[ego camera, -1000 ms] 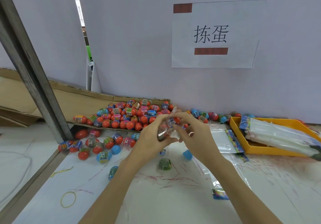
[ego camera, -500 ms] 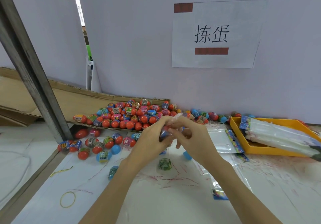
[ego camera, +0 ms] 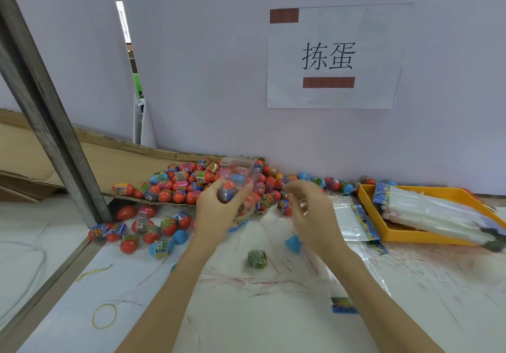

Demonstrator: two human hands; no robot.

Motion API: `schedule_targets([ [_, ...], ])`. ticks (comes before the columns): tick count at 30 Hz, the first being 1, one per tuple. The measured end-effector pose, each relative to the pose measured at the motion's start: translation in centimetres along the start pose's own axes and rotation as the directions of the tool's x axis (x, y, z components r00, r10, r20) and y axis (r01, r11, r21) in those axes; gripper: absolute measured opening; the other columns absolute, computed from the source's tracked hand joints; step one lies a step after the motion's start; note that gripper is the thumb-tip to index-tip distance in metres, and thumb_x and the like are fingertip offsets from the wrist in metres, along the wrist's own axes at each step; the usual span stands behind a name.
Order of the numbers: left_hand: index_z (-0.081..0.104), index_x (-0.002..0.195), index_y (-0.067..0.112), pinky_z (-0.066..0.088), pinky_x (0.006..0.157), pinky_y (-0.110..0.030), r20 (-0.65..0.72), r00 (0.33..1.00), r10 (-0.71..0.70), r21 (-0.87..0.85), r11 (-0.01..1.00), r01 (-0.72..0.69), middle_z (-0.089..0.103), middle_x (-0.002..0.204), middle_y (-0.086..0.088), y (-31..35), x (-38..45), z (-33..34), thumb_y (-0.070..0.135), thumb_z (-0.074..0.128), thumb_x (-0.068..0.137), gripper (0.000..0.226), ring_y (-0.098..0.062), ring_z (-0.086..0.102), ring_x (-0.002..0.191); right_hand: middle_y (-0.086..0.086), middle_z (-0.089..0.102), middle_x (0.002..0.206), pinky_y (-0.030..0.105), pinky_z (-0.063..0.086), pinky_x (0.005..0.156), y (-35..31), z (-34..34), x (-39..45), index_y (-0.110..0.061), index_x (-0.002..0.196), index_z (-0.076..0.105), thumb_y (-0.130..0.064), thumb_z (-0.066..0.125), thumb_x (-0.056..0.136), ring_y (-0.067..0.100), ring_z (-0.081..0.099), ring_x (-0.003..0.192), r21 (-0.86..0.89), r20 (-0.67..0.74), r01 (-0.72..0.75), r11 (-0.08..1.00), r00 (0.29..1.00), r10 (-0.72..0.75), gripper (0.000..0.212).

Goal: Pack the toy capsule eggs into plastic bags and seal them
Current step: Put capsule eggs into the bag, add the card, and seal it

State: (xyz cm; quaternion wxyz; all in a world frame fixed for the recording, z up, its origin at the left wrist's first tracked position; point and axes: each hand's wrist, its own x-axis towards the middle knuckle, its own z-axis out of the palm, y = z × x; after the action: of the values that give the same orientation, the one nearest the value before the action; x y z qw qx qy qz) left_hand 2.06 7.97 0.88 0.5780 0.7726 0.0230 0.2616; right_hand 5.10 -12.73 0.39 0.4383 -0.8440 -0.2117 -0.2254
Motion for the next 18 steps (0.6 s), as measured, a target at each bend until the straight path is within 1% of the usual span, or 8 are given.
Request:
schedule_targets([
  [3, 0.056, 0.079, 0.025, 0.039, 0.051, -0.019, -0.031, 0.996, -0.089, -0.110, 0.990, 0.085, 0.046, 0.052, 0.014, -0.1, 0.1, 0.0, 0.049, 0.073, 0.093, 0.033, -0.003, 0.038, 0.047, -0.003, 0.058, 0.136, 0.035, 0.041, 0.106, 1.5, 0.8, -0.5, -0.022, 0.121, 0.072, -0.021, 0.056, 0.105, 0.023, 0.049, 0.122, -0.272, 0.270, 0.050, 0.961, 0.963, 0.027, 0.023],
  [4, 0.055, 0.077, 0.025, 0.038, 0.051, -0.017, -0.024, 0.991, -0.135, -0.153, 0.980, 0.130, 0.046, 0.051, 0.014, -0.1, 0.2, 0.0, 0.050, 0.072, 0.093, 0.035, -0.001, 0.039, 0.046, -0.002, 0.055, 0.142, 0.034, 0.038, 0.108, 1.7, 1.1, -0.6, -0.024, 0.124, 0.072, -0.026, 0.054, 0.106, 0.026, 0.046, 0.124, -0.333, 0.315, 0.055, 0.941, 0.948, 0.056, 0.025],
  [6, 0.062, 0.083, 0.019, 0.045, 0.058, -0.023, 0.014, 0.972, -0.233, -0.217, 0.949, 0.230, 0.058, 0.063, 0.007, -0.1, 0.4, -0.1, 0.056, 0.073, 0.090, 0.039, -0.005, 0.051, 0.057, -0.002, 0.056, 0.140, 0.033, 0.037, 0.106, 1.8, 1.4, -0.7, -0.023, 0.126, 0.072, -0.026, 0.052, 0.107, 0.025, 0.047, 0.121, -0.337, 0.319, 0.029, 0.941, 0.944, 0.085, 0.028],
  [9, 0.067, 0.110, 0.021, 0.057, 0.074, -0.024, 0.168, 0.933, -0.317, -0.299, 0.886, 0.355, 0.079, 0.099, 0.007, 0.4, 0.3, -0.2, 0.062, 0.079, 0.077, 0.054, -0.011, 0.075, 0.090, -0.001, 0.061, 0.125, 0.030, 0.045, 0.101, 1.5, 1.1, -0.5, -0.020, 0.123, 0.072, -0.016, 0.057, 0.104, 0.018, 0.052, 0.113, -0.208, 0.249, -0.027, 0.978, 0.965, 0.080, 0.025],
  [11, 0.065, 0.117, 0.026, 0.060, 0.074, -0.023, 0.254, 0.926, -0.278, -0.305, 0.886, 0.349, 0.080, 0.103, 0.007, 0.4, 0.1, -0.3, 0.055, 0.086, 0.071, 0.059, -0.010, 0.077, 0.097, -0.002, 0.063, 0.115, 0.029, 0.052, 0.092, 1.1, 0.8, -0.3, -0.020, 0.120, 0.072, -0.011, 0.061, 0.101, 0.015, 0.057, 0.104, -0.121, 0.168, -0.057, 0.991, 0.983, 0.077, 0.023],
  [14, 0.062, 0.116, 0.029, 0.062, 0.076, -0.025, 0.238, 0.956, -0.173, -0.113, 0.972, 0.204, 0.077, 0.101, 0.013, 0.0, -0.2, -0.1, 0.039, 0.089, 0.080, 0.046, -0.007, 0.076, 0.093, -0.002, 0.066, 0.103, 0.014, 0.050, 0.077, 0.0, 0.1, 0.0, -0.022, 0.113, 0.070, -0.009, 0.065, 0.099, 0.015, 0.061, 0.094, 0.034, -0.008, -0.060, 0.998, 0.998, 0.061, 0.020],
  [16, 0.059, 0.115, 0.033, 0.062, 0.080, -0.026, 0.209, 0.975, -0.073, 0.023, 0.997, 0.070, 0.075, 0.100, 0.017, -0.3, -0.3, 0.1, 0.036, 0.089, 0.082, 0.044, -0.004, 0.074, 0.092, -0.002, 0.067, 0.104, 0.011, 0.048, 0.076, -0.8, -0.5, 0.2, -0.025, 0.116, 0.069, -0.011, 0.063, 0.101, 0.010, 0.061, 0.092, 0.085, -0.135, 0.025, 0.996, 0.991, -0.014, 0.021],
  [18, 0.057, 0.115, 0.038, 0.060, 0.076, -0.022, 0.218, 0.976, 0.011, 0.084, 0.996, -0.030, 0.075, 0.097, 0.017, -0.1, -0.5, 0.3, 0.037, 0.089, 0.081, 0.046, -0.005, 0.073, 0.085, -0.009, 0.067, 0.107, 0.012, 0.051, 0.075, -2.0, -0.8, 0.2, -0.033, 0.124, 0.061, -0.020, 0.062, 0.102, 0.009, 0.063, 0.092, 0.129, -0.210, 0.124, 0.984, 0.973, -0.095, 0.026],
])
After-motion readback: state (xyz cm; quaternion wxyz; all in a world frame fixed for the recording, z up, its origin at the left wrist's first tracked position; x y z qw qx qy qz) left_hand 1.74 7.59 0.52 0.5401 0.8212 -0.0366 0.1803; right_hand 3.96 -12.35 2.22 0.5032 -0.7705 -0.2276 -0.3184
